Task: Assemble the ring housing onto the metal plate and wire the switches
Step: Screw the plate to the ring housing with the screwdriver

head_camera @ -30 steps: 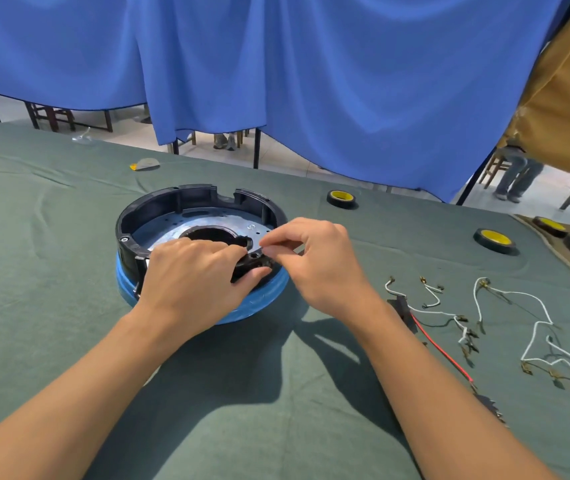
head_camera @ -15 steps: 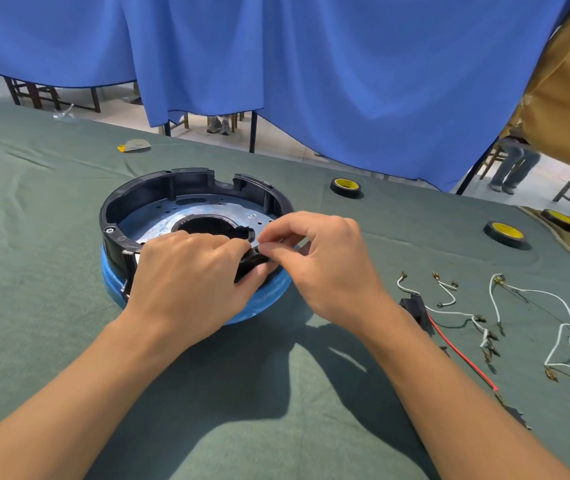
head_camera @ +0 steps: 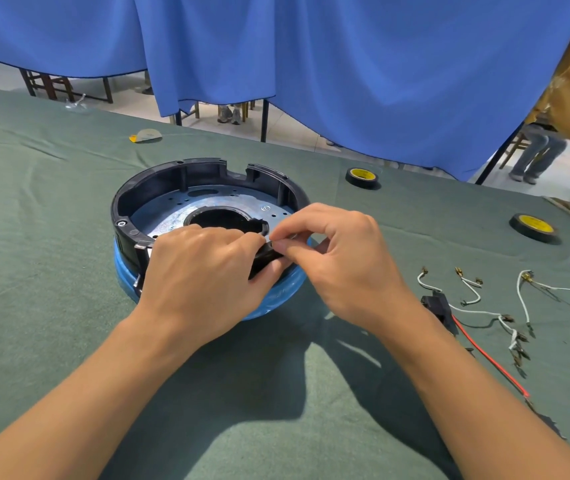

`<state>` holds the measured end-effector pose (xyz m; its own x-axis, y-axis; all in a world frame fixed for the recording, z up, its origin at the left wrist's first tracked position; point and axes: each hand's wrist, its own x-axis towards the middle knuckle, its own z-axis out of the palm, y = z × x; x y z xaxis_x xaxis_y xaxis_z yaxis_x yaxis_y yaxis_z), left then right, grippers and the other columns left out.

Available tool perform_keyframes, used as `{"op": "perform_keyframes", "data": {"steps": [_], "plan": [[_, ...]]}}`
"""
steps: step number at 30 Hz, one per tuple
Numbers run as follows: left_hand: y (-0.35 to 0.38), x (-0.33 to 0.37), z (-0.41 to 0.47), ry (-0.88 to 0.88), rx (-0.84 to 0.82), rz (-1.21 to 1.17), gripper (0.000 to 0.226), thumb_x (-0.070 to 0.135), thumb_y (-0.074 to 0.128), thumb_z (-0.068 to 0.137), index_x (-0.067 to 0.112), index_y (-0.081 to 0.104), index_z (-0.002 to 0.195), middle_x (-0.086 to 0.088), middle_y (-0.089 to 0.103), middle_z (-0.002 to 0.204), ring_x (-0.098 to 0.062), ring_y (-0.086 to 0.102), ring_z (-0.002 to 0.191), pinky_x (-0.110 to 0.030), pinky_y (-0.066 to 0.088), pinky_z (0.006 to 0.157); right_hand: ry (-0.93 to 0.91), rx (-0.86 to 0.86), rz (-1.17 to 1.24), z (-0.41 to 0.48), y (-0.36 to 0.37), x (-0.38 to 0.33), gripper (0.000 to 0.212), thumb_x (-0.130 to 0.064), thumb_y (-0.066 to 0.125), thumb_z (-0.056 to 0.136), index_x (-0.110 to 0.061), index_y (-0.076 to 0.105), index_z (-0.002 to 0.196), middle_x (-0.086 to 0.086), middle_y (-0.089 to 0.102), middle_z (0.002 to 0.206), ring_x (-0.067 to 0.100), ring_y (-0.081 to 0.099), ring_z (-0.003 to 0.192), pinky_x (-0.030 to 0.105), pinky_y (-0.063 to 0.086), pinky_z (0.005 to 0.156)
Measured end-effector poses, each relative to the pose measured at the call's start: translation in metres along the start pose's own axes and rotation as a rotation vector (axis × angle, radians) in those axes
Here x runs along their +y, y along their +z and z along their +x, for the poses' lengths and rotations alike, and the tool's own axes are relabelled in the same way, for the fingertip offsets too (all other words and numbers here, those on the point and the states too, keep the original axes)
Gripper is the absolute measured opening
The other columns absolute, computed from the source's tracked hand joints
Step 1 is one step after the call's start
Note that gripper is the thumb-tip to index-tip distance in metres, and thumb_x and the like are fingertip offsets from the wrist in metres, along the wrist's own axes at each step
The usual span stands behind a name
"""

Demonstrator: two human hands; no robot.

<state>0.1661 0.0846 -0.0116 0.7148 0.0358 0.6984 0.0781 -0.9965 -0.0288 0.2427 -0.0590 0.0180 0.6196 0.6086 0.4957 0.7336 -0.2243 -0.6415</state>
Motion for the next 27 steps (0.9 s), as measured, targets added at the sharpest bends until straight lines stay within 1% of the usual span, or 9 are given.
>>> {"op": "perform_keyframes", "data": {"steps": [8, 16, 18, 20, 21, 22, 24, 25, 27], "plan": [[0.0, 0.0, 0.0, -0.002, 0.013, -0.003, 0.045, 0.049, 0.045, 0.089, 0.02, 0.075, 0.072, 0.005, 0.064, 0.054, -0.025, 0.063, 0.048, -0.023, 0.031, 0.048, 0.007, -0.032, -0.084, -0.002, -0.003, -0.001, 0.012, -0.009, 0.069, 0.086, -0.016, 0.078, 0.088, -0.006, 0.061, 0.096, 0.004, 0.057, 0.084, 0.008, 0.039, 0.067], [0.0, 0.0, 0.0, 0.017, 0.011, 0.005, 0.042, 0.051, 0.052, 0.09, 0.02, 0.077, 0.076, 0.004, 0.066, 0.056, -0.025, 0.063, 0.049, -0.023, 0.029, 0.047, -0.053, -0.03, -0.161, -0.003, -0.008, 0.0, 0.026, -0.002, 0.058, 0.086, -0.021, 0.076, 0.092, -0.007, 0.058, 0.096, 0.002, 0.053, 0.075, 0.01, 0.037, 0.059], [-0.001, 0.001, 0.0, 0.014, 0.011, 0.001, 0.042, 0.051, 0.052, 0.09, 0.02, 0.076, 0.074, 0.004, 0.065, 0.055, -0.025, 0.062, 0.048, -0.022, 0.026, 0.048, -0.028, -0.075, -0.176, -0.003, -0.008, 0.0, 0.03, -0.003, 0.054, 0.085, -0.024, 0.075, 0.091, -0.009, 0.058, 0.099, 0.005, 0.055, 0.088, 0.02, 0.042, 0.067], [-0.002, 0.0, 0.0, 0.016, 0.02, 0.0, 0.044, 0.05, 0.05, 0.091, 0.019, 0.076, 0.075, 0.003, 0.065, 0.055, -0.025, 0.063, 0.049, -0.024, 0.03, 0.049, 0.003, -0.083, -0.2, -0.002, -0.008, -0.002, 0.031, -0.007, 0.053, 0.083, -0.027, 0.075, 0.089, -0.011, 0.057, 0.101, 0.014, 0.056, 0.099, 0.039, 0.049, 0.08], [-0.003, 0.0, -0.001, 0.019, 0.03, 0.006, 0.044, 0.049, 0.05, 0.091, 0.018, 0.076, 0.077, 0.002, 0.066, 0.057, -0.025, 0.064, 0.052, -0.026, 0.035, 0.05, 0.012, -0.093, -0.213, -0.001, -0.009, -0.003, 0.03, -0.009, 0.052, 0.082, -0.028, 0.075, 0.088, -0.012, 0.057, 0.101, 0.016, 0.055, 0.101, 0.042, 0.048, 0.084], [-0.004, 0.001, -0.001, 0.019, 0.045, 0.009, 0.042, 0.048, 0.051, 0.09, 0.016, 0.076, 0.08, 0.001, 0.067, 0.06, -0.026, 0.065, 0.056, -0.029, 0.04, 0.052, 0.019, -0.11, -0.214, 0.0, -0.01, -0.004, 0.03, -0.01, 0.052, 0.081, -0.028, 0.075, 0.088, -0.013, 0.057, 0.102, 0.015, 0.055, 0.101, 0.04, 0.048, 0.084], [-0.005, 0.007, -0.001, 0.009, 0.071, 0.014, 0.037, 0.045, 0.057, 0.088, 0.012, 0.072, 0.086, -0.003, 0.07, 0.069, -0.029, 0.067, 0.066, -0.036, 0.045, 0.059, 0.051, -0.111, -0.151, 0.001, -0.012, -0.006, 0.031, -0.006, 0.054, 0.081, -0.025, 0.076, 0.089, -0.012, 0.057, 0.104, 0.003, 0.055, 0.091, 0.023, 0.043, 0.078], [-0.005, 0.011, -0.002, 0.008, 0.073, 0.022, 0.034, 0.044, 0.061, 0.086, 0.011, 0.069, 0.088, -0.005, 0.07, 0.074, -0.03, 0.067, 0.07, -0.038, 0.045, 0.063, 0.094, -0.055, -0.094, 0.0, -0.012, -0.006, 0.031, -0.003, 0.055, 0.081, -0.024, 0.077, 0.089, -0.013, 0.058, 0.102, 0.0, 0.056, 0.084, 0.015, 0.041, 0.074], [-0.004, 0.019, -0.004, 0.017, 0.06, 0.039, 0.031, 0.04, 0.066, 0.084, 0.009, 0.065, 0.089, -0.006, 0.068, 0.078, -0.032, 0.064, 0.073, -0.041, 0.045, 0.066, 0.263, 0.164, 0.065, -0.002, -0.01, -0.008, 0.03, -0.002, 0.056, 0.081, -0.024, 0.076, 0.086, -0.018, 0.063, 0.086, -0.001, 0.058, 0.073, 0.018, 0.045, 0.071]]}}
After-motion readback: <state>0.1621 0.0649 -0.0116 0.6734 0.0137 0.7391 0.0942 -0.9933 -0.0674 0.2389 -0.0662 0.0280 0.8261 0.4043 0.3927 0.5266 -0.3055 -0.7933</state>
